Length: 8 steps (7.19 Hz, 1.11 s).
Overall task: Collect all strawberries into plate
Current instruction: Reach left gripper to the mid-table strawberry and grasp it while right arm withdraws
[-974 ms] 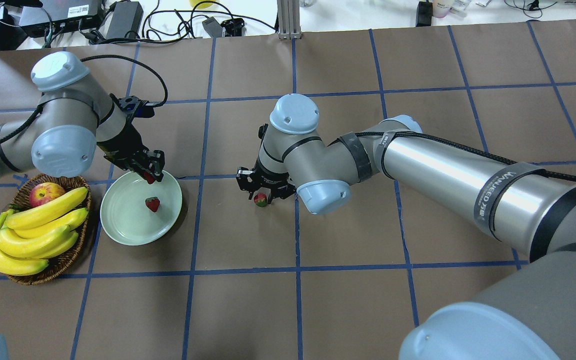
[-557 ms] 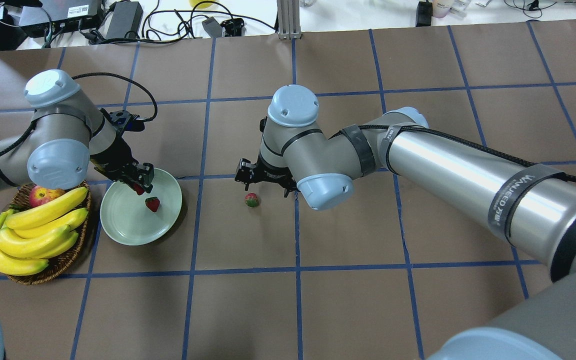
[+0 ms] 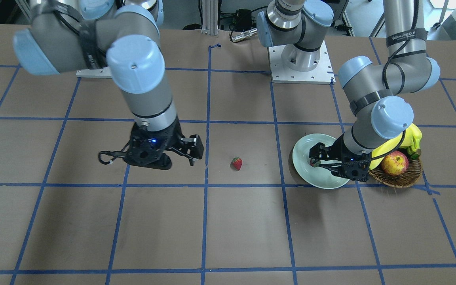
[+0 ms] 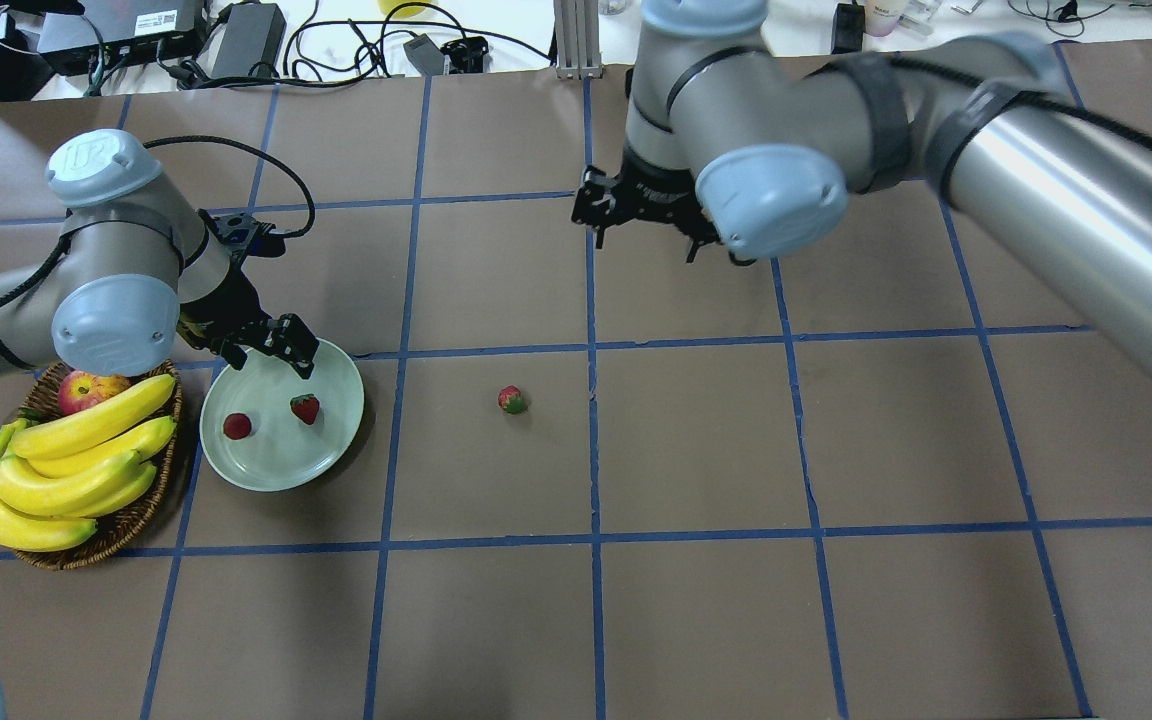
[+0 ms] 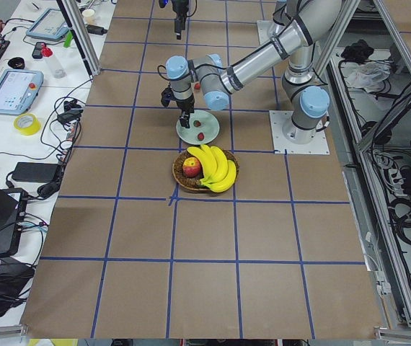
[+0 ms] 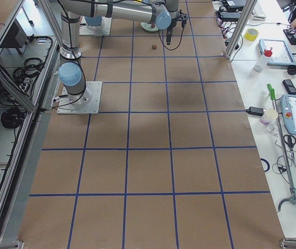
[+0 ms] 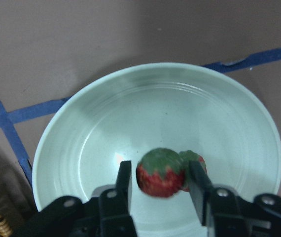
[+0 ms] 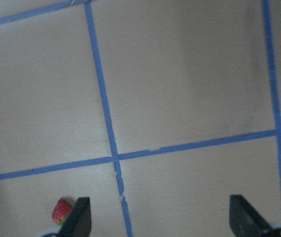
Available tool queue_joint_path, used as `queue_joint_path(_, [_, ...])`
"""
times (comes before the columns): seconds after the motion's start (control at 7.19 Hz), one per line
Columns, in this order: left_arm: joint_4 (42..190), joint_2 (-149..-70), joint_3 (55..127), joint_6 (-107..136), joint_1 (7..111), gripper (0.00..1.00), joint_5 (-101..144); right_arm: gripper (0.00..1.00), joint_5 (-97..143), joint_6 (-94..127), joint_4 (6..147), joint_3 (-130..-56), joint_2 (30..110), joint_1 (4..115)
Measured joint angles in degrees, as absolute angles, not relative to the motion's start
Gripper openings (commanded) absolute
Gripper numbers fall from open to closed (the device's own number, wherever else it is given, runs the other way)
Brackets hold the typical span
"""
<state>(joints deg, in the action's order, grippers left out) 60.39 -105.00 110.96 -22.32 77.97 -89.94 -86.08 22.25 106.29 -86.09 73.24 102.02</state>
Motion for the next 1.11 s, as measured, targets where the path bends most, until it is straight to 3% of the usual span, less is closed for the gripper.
queue_joint_path(0.28, [59.53,-105.33,109.19,-4.60,88.59,1.00,-89.79,1.00,-87.43,11.60,96.96,-81.38,77.13,94.17])
queue_joint_path(0.56, [59.15,-107.00,107.66,10.64,96.37,1.00,-89.34,1.00,-89.70,3.95,92.08,-81.56,81.97,89.46])
queue_joint_path(0.97, [55.09,-112.22,107.82,21.30,102.41,0.90,-85.57,1.00,-90.26,1.76,91.05,-86.59,87.79,88.77])
queue_joint_path(1.11, [54.59,-113.67,107.94,22.95,103.04,0.82,-84.93,1.00,-90.24,1.70,91.09,-86.88,88.35,88.77])
